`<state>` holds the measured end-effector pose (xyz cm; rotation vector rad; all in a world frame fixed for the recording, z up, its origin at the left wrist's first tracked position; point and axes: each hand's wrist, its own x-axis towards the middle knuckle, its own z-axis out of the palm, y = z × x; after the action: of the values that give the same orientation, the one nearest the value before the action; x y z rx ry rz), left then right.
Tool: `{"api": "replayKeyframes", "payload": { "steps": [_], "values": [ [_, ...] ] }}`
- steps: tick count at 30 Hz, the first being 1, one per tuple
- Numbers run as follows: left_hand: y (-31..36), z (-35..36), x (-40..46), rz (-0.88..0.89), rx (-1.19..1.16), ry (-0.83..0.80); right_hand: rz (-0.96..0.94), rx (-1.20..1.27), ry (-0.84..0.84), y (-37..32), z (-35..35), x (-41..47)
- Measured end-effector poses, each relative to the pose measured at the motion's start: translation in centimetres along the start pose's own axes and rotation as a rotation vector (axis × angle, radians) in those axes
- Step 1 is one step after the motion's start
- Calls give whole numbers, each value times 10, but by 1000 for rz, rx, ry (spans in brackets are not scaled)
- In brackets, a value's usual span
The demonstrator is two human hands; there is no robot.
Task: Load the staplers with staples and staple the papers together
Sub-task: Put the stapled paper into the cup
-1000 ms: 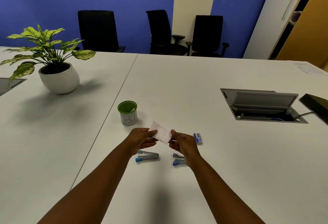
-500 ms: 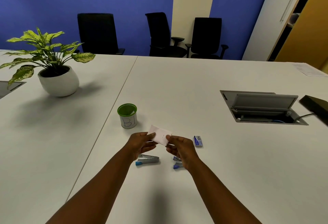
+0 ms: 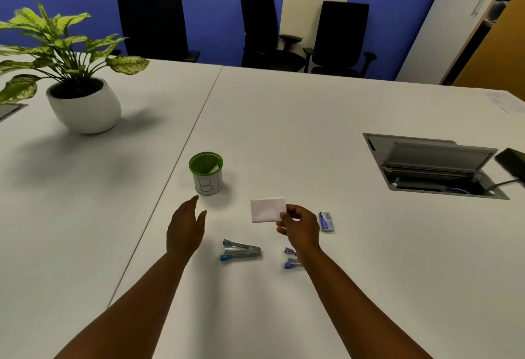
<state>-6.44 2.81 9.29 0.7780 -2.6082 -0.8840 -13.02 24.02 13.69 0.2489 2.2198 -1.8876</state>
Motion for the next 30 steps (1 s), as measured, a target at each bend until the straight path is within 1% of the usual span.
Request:
{"api": "replayKeyframes", "payload": {
  "steps": [3,6,9,11,16,20,24,30],
  "values": [
    [-20,9,7,-49,81,-57,-89,-107,12,0,15,10],
    [-40,23,11,-22,158,-75,-209,-163,21,-6,33,20],
    [-57,35,18,-51,181,-162,-314,-152,24,-17,49,30],
    [-68,45,20,-81,240,-209,-363,-150,23,-24,60,40],
    [-82,62,23,-24,392,-141,-481,-200,18,-33,90,67],
    [-83,66,30,14,409,-133,-556,-266,4,-37,120,85],
    [-81,65,29,7,399,-131,-616,-332,-17,-39,148,98],
    [-80,65,27,0,377,-122,-653,-416,-56,-28,177,109]
  ]
}}
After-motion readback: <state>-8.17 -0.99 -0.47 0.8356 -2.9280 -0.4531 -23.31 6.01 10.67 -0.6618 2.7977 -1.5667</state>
